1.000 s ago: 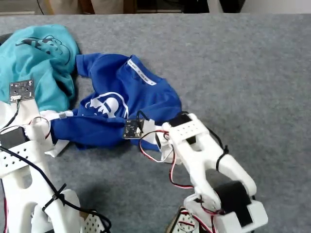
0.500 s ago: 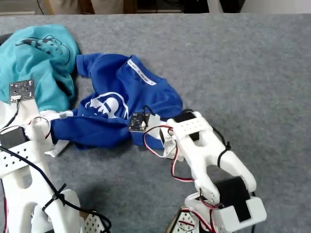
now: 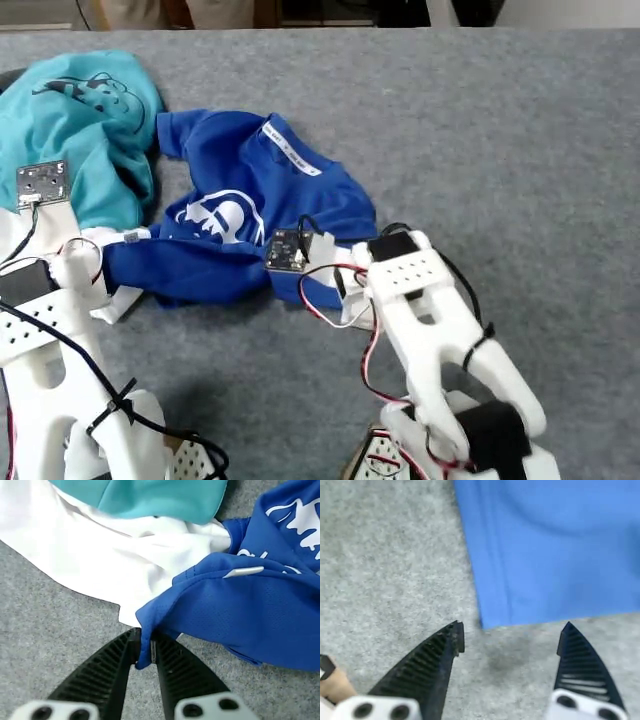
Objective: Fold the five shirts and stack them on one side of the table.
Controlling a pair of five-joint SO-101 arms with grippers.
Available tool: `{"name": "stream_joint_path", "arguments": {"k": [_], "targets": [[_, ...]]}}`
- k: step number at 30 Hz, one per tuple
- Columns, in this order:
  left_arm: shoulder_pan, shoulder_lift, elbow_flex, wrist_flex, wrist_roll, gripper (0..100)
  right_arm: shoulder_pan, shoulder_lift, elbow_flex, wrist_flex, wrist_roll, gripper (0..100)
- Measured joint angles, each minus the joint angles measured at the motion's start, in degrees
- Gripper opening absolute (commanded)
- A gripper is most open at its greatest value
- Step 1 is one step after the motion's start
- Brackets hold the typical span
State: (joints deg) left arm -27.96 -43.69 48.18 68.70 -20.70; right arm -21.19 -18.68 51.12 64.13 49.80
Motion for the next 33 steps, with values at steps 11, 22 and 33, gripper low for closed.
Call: {"name": "stream_joint_path", "arguments": {"k": [11, 22, 33], "targets": [[0.0, 0.0, 0.0, 0.0, 0.0, 2, -0.1, 15.3, -4.3, -3.0, 0.0, 30.4], [0.0, 0.0, -1.1, 2.7, 0.0, 2, 0.1, 15.9, -5.4, -1.9, 0.9, 30.3], [0.0, 0.0, -1.1, 2.7, 0.0, 2, 0.2, 9.2, -6.1, 4.6, 3.4, 30.3]]}}
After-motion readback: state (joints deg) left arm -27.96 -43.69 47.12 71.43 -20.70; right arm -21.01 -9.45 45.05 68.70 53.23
